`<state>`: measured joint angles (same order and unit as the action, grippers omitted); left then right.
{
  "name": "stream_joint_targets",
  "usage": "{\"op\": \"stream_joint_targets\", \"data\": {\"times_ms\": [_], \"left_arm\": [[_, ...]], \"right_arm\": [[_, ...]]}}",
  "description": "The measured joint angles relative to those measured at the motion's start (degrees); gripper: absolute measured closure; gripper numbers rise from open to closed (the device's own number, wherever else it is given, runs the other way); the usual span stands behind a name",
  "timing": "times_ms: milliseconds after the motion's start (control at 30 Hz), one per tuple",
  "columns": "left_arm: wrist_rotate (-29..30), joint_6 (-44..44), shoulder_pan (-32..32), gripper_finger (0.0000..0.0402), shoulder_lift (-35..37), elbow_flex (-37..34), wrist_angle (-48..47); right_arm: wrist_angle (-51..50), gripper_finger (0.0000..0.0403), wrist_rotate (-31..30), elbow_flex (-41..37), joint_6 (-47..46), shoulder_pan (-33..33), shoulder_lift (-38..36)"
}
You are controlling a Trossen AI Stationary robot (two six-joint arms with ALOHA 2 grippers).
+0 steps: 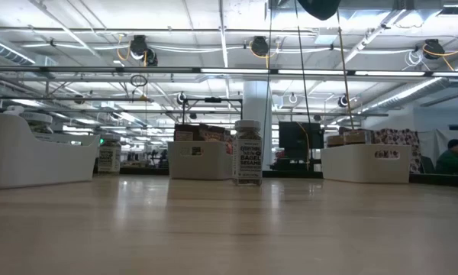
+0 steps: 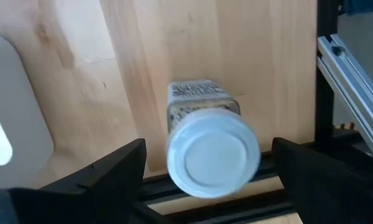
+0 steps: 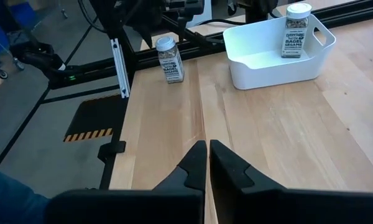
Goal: Sort spices by type
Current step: Put the white spice bottle into the bottom white bin
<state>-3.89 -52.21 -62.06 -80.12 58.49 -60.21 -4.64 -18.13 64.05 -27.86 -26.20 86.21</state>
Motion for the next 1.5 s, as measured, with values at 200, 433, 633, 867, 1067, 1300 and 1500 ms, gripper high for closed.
{"op": "stream_joint_targets", "data": {"times_ms": [200, 433, 633, 867, 1067, 1300, 1500], "left_arm": [[1.4, 0.0, 0.0, 0.0052, 0.0, -1.1, 0.4], [0.6, 0.0, 0.0, 0.0052, 0.0, -3.6, 3.7], [-0.8, 0.0, 0.0, 0.0073, 0.0, -4.5, 5.4], [-2.0, 0.2, 0.0, 0.0182, 0.0, -4.4, 4.8], [-2.2, 0.2, 0.1, 0.0195, 0.2, -4.4, 5.1], [-1.6, 0.1, 1.6, 0.0195, 4.4, -1.4, -0.9], [2.7, 0.0, 5.3, 0.0195, 9.8, 5.0, -10.4]], "right_arm": [[0.0, 0.0403, -0.6, 0.0, -0.8, 0.0, 0.0], [0.0, 0.0403, -1.5, 0.0, -1.5, 0.0, 0.0], [0.0, 0.0403, -1.5, 0.0, -1.5, 0.0, 0.0], [0.0, 0.0403, -1.5, 0.0, -1.5, 0.0, 0.0], [0.0, 0.0403, -1.5, 0.0, -1.4, 0.0, 0.0], [0.0, 0.0403, -1.5, 0.0, -1.3, 0.4, 0.0], [0.0, 0.0403, -1.5, 0.0, -1.0, 0.7, -0.1]]}}
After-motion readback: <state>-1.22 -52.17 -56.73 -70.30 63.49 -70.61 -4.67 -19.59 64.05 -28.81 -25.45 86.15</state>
